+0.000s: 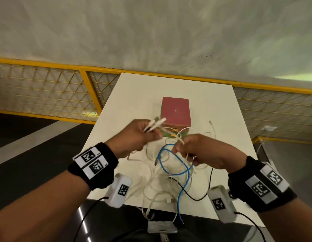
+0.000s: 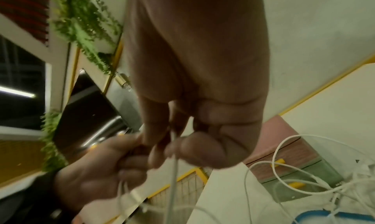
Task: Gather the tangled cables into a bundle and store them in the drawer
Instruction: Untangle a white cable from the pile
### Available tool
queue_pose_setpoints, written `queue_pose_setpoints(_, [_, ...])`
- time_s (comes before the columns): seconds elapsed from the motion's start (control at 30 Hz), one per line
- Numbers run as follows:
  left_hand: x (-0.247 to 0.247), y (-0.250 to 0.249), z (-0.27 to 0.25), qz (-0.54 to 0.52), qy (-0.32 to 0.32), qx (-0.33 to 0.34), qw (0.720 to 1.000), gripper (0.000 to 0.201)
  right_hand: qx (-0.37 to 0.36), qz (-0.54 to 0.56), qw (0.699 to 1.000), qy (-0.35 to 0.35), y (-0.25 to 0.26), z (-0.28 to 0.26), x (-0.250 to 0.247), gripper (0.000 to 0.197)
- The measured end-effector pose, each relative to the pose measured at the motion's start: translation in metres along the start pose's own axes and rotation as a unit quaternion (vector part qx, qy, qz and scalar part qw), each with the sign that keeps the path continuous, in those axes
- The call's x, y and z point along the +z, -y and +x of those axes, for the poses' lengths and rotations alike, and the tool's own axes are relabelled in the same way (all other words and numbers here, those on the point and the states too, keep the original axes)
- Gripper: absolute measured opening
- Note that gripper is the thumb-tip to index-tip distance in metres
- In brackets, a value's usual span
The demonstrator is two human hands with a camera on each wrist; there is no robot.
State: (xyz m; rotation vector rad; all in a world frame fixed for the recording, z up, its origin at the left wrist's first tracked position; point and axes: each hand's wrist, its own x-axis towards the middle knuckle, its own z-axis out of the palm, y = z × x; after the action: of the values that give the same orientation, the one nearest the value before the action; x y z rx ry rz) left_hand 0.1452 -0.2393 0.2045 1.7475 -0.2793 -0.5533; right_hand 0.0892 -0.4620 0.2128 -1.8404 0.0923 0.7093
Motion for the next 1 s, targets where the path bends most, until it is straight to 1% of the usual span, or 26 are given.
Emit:
queue_pose_setpoints(0.07, [-0.01,-0.005,0.006,-0.051,-0.072,0.012,0.996,0.012,0.002,-0.077,0.993,0.09,-0.004,-0.011,0.011,0.016])
queue_pose_setpoints(0.13, [-0.019,-0.014,0.012,-0.088,-0.11,0.029,0.99,0.014,0.005,-0.137,0.975,0.174,-0.007,-0.018,0.026,0.018])
queue_pose_setpoints(0.17, [-0.023,-0.019,0.014,-0.093,-0.121,0.04,0.987,0.014,0.009,-0.175,0.964,0.202,-0.009,-0.019,0.034,0.021])
queue_pose_setpoints(0.23, [-0.027,-0.025,0.018,-0.099,-0.14,0.05,0.984,0.016,0.01,-0.251,0.942,0.223,-0.016,-0.016,0.047,0.032])
queue_pose_setpoints(0.27, [-0.029,-0.026,0.019,-0.1,-0.145,0.053,0.983,0.017,0.008,-0.26,0.94,0.221,-0.02,-0.014,0.051,0.038])
queue_pose_setpoints(0.3, [-0.029,-0.028,0.02,-0.1,-0.145,0.056,0.983,0.015,0.012,-0.231,0.947,0.223,-0.025,-0.011,0.053,0.043])
queue_pose_setpoints(0.33, [-0.028,-0.028,0.02,-0.099,-0.143,0.058,0.983,0.012,0.028,-0.17,0.955,0.243,-0.029,-0.009,0.052,0.045])
queue_pose_setpoints(0.37, [-0.027,-0.028,0.02,-0.097,-0.14,0.058,0.984,0.009,0.046,-0.1,0.954,0.281,-0.033,-0.007,0.051,0.045])
queue_pose_setpoints(0.43, [-0.026,-0.026,0.02,-0.089,-0.137,0.056,0.985,0.01,0.071,-0.009,0.932,0.356,-0.038,-0.005,0.05,0.04])
queue_pose_setpoints(0.47, [-0.025,-0.025,0.019,-0.086,-0.135,0.054,0.986,0.011,0.073,0.01,0.928,0.366,-0.039,-0.005,0.051,0.037])
queue_pose_setpoints(0.5, [-0.024,-0.025,0.019,-0.084,-0.131,0.053,0.986,0.014,0.071,0.01,0.933,0.352,-0.041,-0.004,0.053,0.034])
queue_pose_setpoints(0.53, [-0.023,-0.024,0.019,-0.082,-0.127,0.053,0.987,0.017,0.068,-0.008,0.947,0.315,-0.041,-0.003,0.053,0.031])
queue_pose_setpoints(0.6, [-0.022,-0.025,0.018,-0.083,-0.116,0.049,0.988,0.023,0.057,-0.063,0.978,0.193,-0.043,0.006,0.048,0.023])
queue_pose_setpoints(0.67, [-0.023,-0.026,0.016,-0.091,-0.092,0.044,0.991,0.031,0.024,-0.093,0.995,0.038,-0.05,0.021,0.033,0.014])
queue_pose_setpoints(0.7, [-0.023,-0.026,0.015,-0.092,-0.076,0.044,0.992,0.035,-0.003,-0.108,0.993,-0.042,-0.054,0.031,0.024,0.012])
queue_pose_setpoints(0.73, [-0.023,-0.026,0.014,-0.09,-0.062,0.044,0.993,0.038,-0.03,-0.137,0.983,-0.116,-0.06,0.042,0.017,0.011])
queue_pose_setpoints(0.77, [-0.022,-0.026,0.012,-0.085,-0.05,0.046,0.994,0.04,-0.05,-0.172,0.968,-0.173,-0.066,0.054,0.011,0.011])
queue_pose_setpoints(0.8, [-0.021,-0.025,0.011,-0.082,-0.041,0.046,0.995,0.041,-0.063,-0.201,0.955,-0.211,-0.072,0.067,0.007,0.012])
queue_pose_setpoints(0.83, [-0.019,-0.023,0.01,-0.082,-0.035,0.044,0.995,0.041,-0.08,-0.229,0.943,-0.227,-0.077,0.079,0.005,0.014])
queue_pose_setpoints(0.87, [-0.018,-0.021,0.009,-0.083,-0.03,0.041,0.995,0.039,-0.098,-0.265,0.933,-0.224,-0.081,0.093,0.004,0.017])
queue_pose_setpoints(0.93, [-0.014,-0.017,0.007,-0.08,-0.026,0.035,0.996,0.03,-0.132,-0.345,0.91,-0.189,-0.083,0.117,0.007,0.024])
queue_pose_setpoints(1.0, [-0.01,-0.013,0.007,-0.077,-0.023,0.03,0.996,0.02,-0.147,-0.411,0.886,-0.16,-0.081,0.136,0.012,0.029])
